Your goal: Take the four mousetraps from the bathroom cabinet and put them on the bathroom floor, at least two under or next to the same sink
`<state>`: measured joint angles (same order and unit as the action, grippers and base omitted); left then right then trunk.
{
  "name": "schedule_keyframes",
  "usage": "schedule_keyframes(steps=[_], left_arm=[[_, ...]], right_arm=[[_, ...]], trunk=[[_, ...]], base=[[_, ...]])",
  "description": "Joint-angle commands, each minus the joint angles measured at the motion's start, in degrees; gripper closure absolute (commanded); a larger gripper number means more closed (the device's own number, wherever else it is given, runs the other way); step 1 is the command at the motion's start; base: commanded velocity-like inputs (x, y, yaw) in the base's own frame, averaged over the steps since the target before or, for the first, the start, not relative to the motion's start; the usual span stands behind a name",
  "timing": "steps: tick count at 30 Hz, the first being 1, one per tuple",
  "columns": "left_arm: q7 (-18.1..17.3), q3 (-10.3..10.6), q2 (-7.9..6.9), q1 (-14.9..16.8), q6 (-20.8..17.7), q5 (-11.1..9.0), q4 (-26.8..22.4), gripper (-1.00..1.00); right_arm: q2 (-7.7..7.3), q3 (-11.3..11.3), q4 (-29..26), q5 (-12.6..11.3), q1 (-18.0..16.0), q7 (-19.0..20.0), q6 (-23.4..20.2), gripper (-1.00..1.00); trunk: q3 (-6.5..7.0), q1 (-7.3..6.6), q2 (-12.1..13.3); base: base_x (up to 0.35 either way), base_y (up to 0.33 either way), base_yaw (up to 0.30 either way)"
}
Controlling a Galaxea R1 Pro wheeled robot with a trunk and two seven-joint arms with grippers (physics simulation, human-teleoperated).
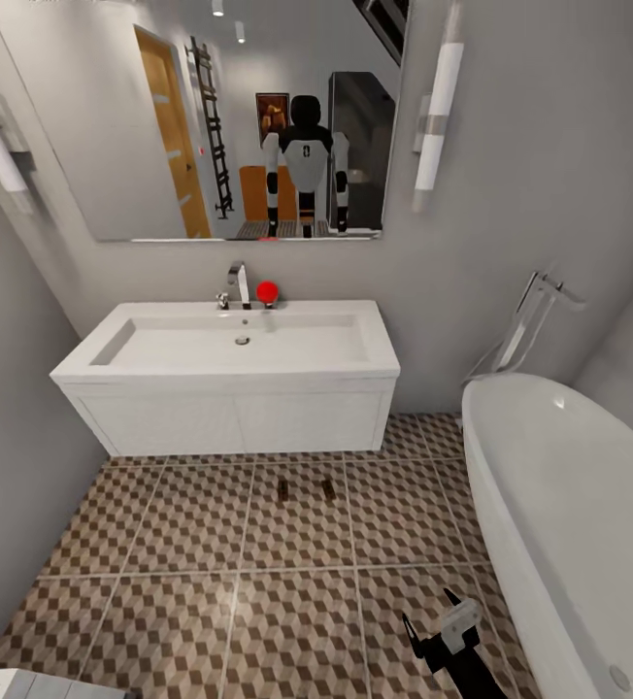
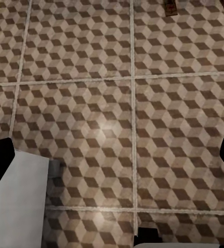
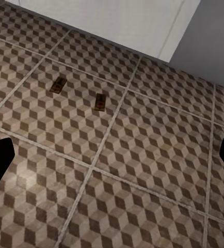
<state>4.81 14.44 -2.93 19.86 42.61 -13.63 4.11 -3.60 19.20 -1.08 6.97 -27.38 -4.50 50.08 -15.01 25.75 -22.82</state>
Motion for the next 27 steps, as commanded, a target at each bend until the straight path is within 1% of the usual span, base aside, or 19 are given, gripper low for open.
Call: schedule_keyframes(steps=[1,27], left_arm=[[0.3,0.5,0.03,0.1,0.3,-0.2,0.2,-1.0],[0.3,0.5,0.38,0.1,0.3,-0.2,0.2,-1.0]], right_arm=[[-0.01,0.0,0.0,0.6,0.0,-0.5,0.1,-1.0],[-0.01,0.0,0.0,0.6,0.0,-0.4,0.1,-1.0]], trunk=[[-0.01,0.03,-0.1],[2.34,0.03,-0.1]], base=[[0.0,0.0,0.0],[0.0,0.0,0.0]])
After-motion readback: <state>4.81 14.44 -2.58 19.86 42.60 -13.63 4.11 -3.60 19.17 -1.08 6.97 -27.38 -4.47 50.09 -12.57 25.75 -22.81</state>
